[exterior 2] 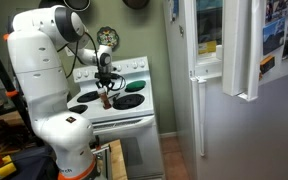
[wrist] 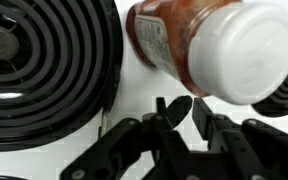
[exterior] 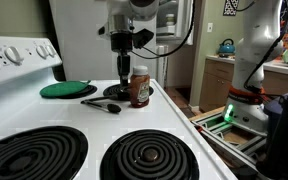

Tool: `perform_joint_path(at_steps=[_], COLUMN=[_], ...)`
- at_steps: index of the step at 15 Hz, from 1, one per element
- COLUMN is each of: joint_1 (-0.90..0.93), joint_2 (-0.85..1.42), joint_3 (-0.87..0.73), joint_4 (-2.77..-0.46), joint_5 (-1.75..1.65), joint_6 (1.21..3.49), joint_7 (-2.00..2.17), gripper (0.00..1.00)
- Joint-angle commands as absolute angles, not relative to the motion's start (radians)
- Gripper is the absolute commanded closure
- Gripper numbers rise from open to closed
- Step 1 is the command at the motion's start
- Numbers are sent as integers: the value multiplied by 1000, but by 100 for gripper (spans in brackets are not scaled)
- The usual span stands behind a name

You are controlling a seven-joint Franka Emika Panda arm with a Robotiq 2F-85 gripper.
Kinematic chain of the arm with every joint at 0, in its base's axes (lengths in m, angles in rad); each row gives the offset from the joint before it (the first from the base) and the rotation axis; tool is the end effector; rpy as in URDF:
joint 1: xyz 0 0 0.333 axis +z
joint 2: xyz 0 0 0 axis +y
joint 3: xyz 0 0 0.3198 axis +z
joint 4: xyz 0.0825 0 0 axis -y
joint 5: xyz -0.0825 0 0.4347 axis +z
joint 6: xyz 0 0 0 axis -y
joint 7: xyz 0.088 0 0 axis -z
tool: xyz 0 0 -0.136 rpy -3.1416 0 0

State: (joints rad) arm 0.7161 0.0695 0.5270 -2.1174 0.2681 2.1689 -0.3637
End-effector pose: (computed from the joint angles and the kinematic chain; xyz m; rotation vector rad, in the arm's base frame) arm 0.1760 0.5674 0.3329 -2.1752 -1.9331 0.1738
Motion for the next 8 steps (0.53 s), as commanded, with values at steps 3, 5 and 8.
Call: perform_joint_path(at_steps=[3, 5, 8], joint_1=[714, 717, 712], joint_2=[62, 31, -57], joint_3=[533, 534, 532], joint_4=[-2111, -2125, -2194], joint_5=[239, 208, 204], joint_6=[2150, 2160, 2196], joint_7=[-338, -341, -394], gripper=[52, 40, 18])
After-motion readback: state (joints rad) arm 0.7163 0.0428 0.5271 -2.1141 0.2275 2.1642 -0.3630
